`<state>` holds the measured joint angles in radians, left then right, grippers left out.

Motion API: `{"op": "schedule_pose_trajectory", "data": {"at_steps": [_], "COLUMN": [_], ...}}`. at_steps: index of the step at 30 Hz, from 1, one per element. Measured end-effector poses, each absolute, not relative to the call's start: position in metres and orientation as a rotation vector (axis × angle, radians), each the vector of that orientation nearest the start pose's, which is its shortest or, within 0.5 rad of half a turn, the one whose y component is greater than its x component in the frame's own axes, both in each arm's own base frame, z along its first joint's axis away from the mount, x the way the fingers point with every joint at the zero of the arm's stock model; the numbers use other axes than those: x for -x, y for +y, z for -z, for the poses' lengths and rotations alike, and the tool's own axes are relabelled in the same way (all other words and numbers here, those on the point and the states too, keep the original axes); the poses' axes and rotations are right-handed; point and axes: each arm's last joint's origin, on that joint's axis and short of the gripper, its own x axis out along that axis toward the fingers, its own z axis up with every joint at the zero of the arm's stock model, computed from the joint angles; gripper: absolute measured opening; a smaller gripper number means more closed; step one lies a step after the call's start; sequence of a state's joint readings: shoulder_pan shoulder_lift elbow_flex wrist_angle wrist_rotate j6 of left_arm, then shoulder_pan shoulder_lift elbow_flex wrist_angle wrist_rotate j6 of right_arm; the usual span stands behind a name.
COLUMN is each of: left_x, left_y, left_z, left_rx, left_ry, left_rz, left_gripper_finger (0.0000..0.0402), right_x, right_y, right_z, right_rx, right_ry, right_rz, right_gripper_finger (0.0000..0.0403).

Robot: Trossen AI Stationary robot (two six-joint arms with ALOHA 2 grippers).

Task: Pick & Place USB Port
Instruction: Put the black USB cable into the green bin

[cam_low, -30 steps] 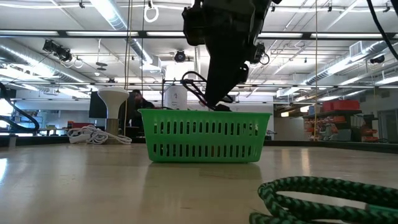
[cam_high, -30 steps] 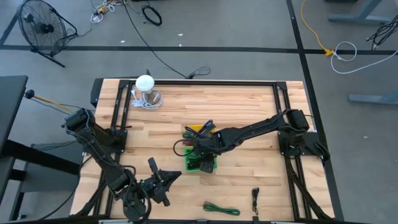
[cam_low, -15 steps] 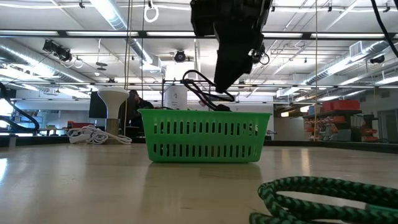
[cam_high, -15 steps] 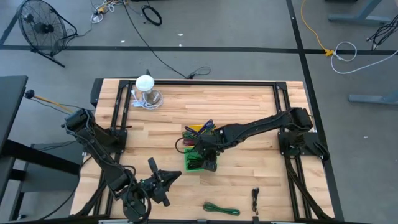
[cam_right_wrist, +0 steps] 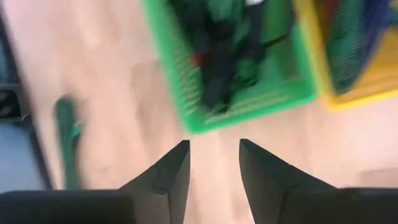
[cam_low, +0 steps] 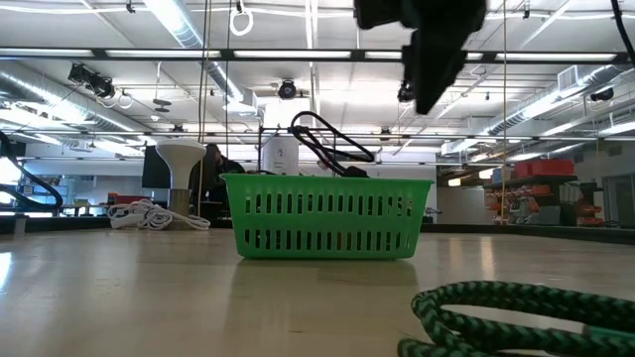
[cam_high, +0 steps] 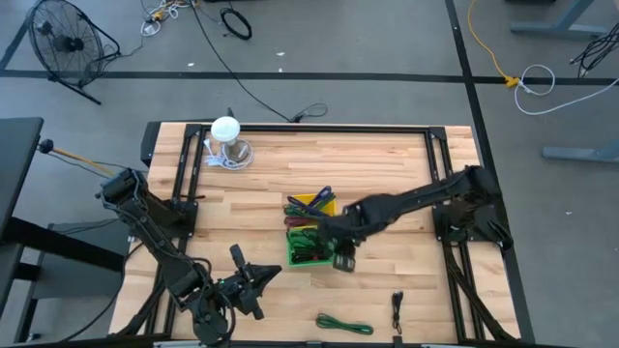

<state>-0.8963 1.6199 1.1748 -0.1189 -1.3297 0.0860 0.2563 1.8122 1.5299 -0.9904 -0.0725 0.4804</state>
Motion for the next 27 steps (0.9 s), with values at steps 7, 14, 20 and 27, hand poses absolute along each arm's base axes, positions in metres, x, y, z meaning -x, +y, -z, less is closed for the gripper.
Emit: {"op": "schedule_pose_trajectory", "data": {"at_steps": [7,14,20,27], "left_x": [-0.236,-0.236,-0.236,-0.237], "left_y": [-0.25,-0.25,-0.25,-0.249], "left_z": [-0.275,-0.275,-0.275,-0.275], "left_rx": [-0.58,-0.58,-0.583,-0.584], "left_ry": [0.27,0.27,0.271,0.272], "left_rz": [-0.415,-0.415,-0.414,-0.417], "left_gripper_finger": [0.0012,0.0012,0.0012,0.0012], "right_x": [-0.33,-0.296,-0.265,-0.231], "right_y": [0.137,0.179,0.21,0.24], "right_z": [-0.255,-0.25,-0.249,-0.249], "right_rx": [-0.307,-0.278,-0.327,-0.43], "right_ry": [1.386,1.469,1.485,1.462], "right_rz": [0.054,0.177,0.343,0.517], "right_gripper_finger": [0.0137,0.0137,0.0137,0.0137]}}
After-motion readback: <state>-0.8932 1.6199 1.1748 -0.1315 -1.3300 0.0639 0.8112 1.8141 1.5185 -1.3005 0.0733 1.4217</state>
